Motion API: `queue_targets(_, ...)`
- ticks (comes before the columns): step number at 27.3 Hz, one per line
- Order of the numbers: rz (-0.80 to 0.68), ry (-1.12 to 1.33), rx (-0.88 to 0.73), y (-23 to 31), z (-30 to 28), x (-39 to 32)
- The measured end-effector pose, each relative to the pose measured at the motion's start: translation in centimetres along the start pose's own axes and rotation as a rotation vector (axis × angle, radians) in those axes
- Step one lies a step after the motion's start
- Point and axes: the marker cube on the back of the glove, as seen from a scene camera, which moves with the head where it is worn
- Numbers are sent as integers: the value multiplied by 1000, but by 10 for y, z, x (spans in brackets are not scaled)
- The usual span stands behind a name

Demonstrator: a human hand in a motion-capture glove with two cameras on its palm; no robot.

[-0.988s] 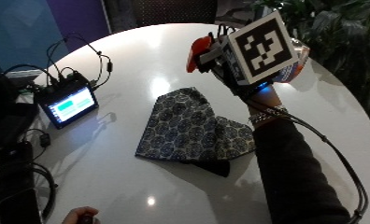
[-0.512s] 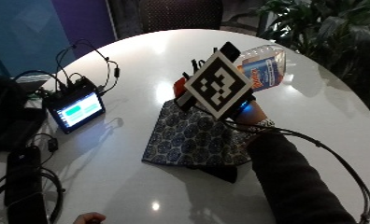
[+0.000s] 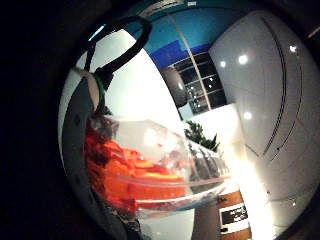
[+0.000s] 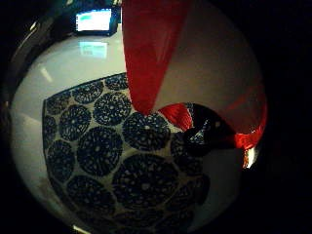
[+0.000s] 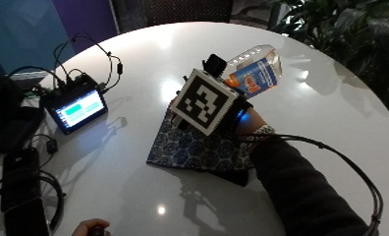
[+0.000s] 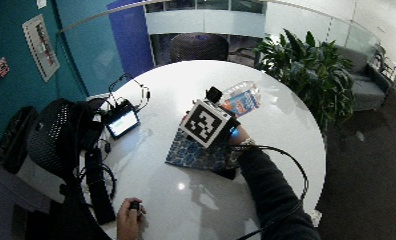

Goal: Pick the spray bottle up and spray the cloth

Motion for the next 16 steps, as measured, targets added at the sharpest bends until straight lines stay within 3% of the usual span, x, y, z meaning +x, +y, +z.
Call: queue_targets(16, 71, -96, 58, -7, -9, -4)
